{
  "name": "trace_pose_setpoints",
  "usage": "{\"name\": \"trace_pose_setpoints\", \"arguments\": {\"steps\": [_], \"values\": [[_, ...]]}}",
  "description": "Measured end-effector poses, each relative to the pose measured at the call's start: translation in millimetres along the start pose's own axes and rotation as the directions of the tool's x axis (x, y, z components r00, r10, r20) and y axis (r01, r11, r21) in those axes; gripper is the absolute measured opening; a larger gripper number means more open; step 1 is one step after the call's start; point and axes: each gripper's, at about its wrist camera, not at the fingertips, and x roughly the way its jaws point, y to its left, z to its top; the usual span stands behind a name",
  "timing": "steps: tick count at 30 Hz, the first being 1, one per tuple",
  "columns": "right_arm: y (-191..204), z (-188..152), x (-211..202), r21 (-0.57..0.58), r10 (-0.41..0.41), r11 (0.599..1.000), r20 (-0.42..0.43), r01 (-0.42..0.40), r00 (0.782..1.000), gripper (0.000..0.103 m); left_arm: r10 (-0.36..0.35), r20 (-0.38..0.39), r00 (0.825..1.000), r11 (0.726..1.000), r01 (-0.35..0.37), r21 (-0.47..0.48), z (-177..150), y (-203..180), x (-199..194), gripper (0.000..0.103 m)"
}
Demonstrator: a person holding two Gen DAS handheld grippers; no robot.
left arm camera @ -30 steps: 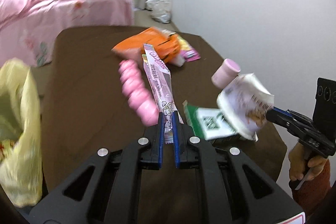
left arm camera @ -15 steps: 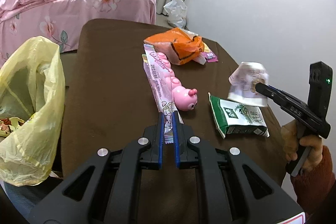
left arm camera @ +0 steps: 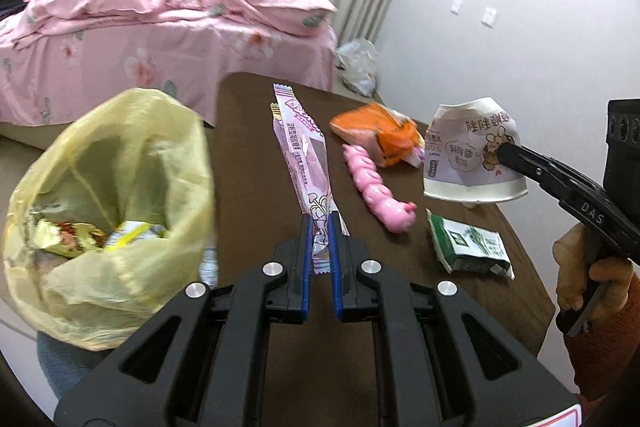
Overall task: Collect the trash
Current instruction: 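Carry the cup and candy stick over the yellow bag and open both grippers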
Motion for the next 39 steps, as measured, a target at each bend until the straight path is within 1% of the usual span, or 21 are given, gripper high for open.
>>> {"name": "trace_pose_setpoints", "arguments": {"steps": [2,5,8,11,13,14,17,19,23,26,28,29,32,34,36,38,39], "values": [[14,8,5,-0.027,0.013,1.0,0.0,-0.013,1.0,0.009,0.026,0.025,0.999,0.999,-0.026,-0.025,4,15,-9,0.008],[37,19,13,-0.076,0.035,0.997,-0.001,-0.035,0.999,0.009,0.111,0.068,0.991,0.992,-0.106,-0.07,13,43,-22,0.007],[59,29,21,-0.117,0.062,0.991,-0.001,-0.061,0.998,0.009,0.171,0.071,0.983,0.979,-0.161,-0.129,18,74,-28,0.008],[75,38,29,-0.143,0.091,0.986,-0.005,-0.09,0.996,0.009,0.233,0.077,0.969,0.955,-0.213,-0.205,16,108,-31,0.008],[84,44,39,-0.155,0.109,0.982,-0.013,-0.109,0.994,0.009,0.253,0.076,0.964,0.939,-0.226,-0.258,13,128,-31,0.007],[89,48,45,-0.163,0.122,0.979,-0.02,-0.123,0.992,0.009,0.26,0.061,0.964,0.928,-0.232,-0.292,10,141,-28,0.008],[104,57,65,-0.178,0.156,0.971,-0.04,-0.16,0.987,0.009,0.238,0.023,0.971,0.912,-0.216,-0.349,2,165,-18,0.008],[112,62,79,-0.182,0.182,0.965,-0.054,-0.189,0.982,0.009,0.233,-0.011,0.973,0.905,-0.221,-0.364,-5,175,-11,0.007],[127,70,118,-0.167,0.25,0.95,-0.108,-0.266,0.962,0.009,0.236,-0.083,0.968,0.908,-0.25,-0.337,-19,175,1,0.008],[136,70,147,-0.15,0.287,0.939,-0.159,-0.31,0.945,0.009,0.237,-0.13,0.963,0.905,-0.268,-0.331,-28,176,7,0.008],[141,67,163,-0.146,0.296,0.935,-0.187,-0.324,0.937,0.009,0.243,-0.153,0.958,0.9,-0.282,-0.332,-31,177,10,0.008],[144,63,173,-0.145,0.297,0.933,-0.207,-0.329,0.932,0.009,0.243,-0.154,0.958,0.899,-0.282,-0.335,-33,177,9,0.008],[149,54,191,-0.137,0.301,0.93,-0.241,-0.34,0.923,0.009,0.226,-0.127,0.966,0.899,-0.257,-0.354,-30,178,3,0.008],[151,51,200,-0.136,0.299,0.93,-0.254,-0.34,0.92,0.009,0.227,-0.11,0.968,0.903,-0.252,-0.349,-26,176,0,0.008],[151,48,202,-0.14,0.3,0.929,-0.26,-0.343,0.918,0.01,0.227,-0.094,0.969,0.906,-0.246,-0.344,-20,174,-3,0.008],[152,45,205,-0.137,0.317,0.921,-0.278,-0.364,0.907,0.01,0.226,-0.079,0.971,0.908,-0.239,-0.344,-17,172,-5,0.008],[152,44,205,-0.142,0.311,0.922,-0.282,-0.36,0.908,0.01,0.227,-0.071,0.971,0.907,-0.238,-0.346,-15,172,-7,0.01]]}}
